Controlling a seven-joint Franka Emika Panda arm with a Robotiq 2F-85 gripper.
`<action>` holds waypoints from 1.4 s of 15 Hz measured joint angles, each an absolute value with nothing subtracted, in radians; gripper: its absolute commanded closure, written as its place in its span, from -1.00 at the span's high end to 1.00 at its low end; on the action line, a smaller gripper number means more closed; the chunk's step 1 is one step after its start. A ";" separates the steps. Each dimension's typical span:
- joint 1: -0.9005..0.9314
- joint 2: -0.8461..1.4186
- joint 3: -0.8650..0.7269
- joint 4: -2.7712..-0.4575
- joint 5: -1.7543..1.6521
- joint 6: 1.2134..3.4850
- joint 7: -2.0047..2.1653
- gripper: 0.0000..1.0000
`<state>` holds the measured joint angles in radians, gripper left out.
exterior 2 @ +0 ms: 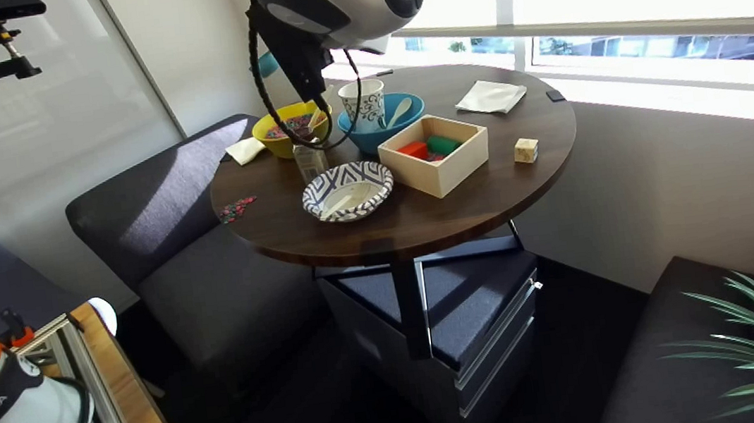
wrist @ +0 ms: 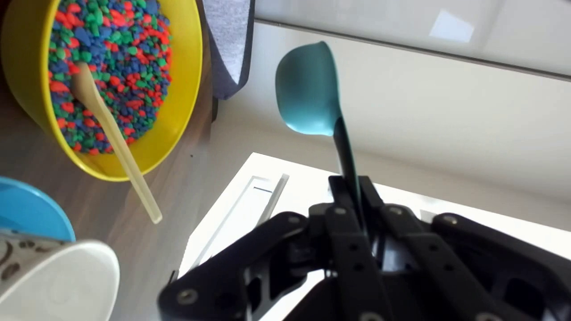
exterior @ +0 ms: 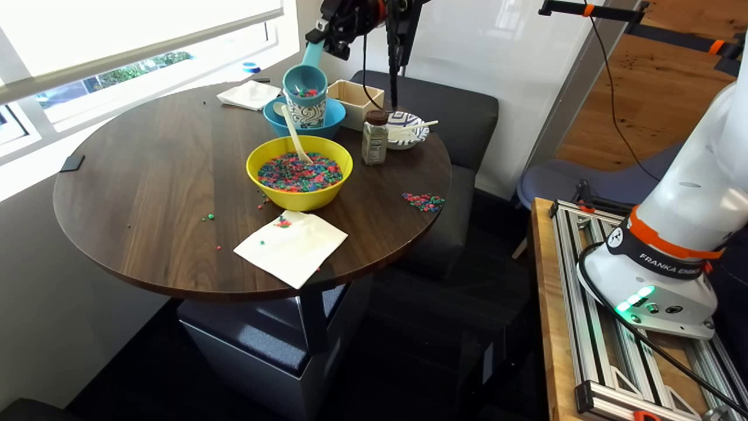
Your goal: Use the blue spoon to get cereal from the yellow bowl, then pour the cereal in the white cup
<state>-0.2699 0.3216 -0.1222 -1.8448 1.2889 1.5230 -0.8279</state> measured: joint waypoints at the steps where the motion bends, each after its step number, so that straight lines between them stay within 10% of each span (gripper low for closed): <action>1: -0.276 0.309 -0.131 -1.843 1.305 1.523 -0.838 -0.82; 21: -0.282 0.320 -0.225 -1.779 1.359 1.880 -0.753 -0.96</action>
<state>-0.2818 0.3204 -0.2250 -1.7790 1.3586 1.8800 -0.7534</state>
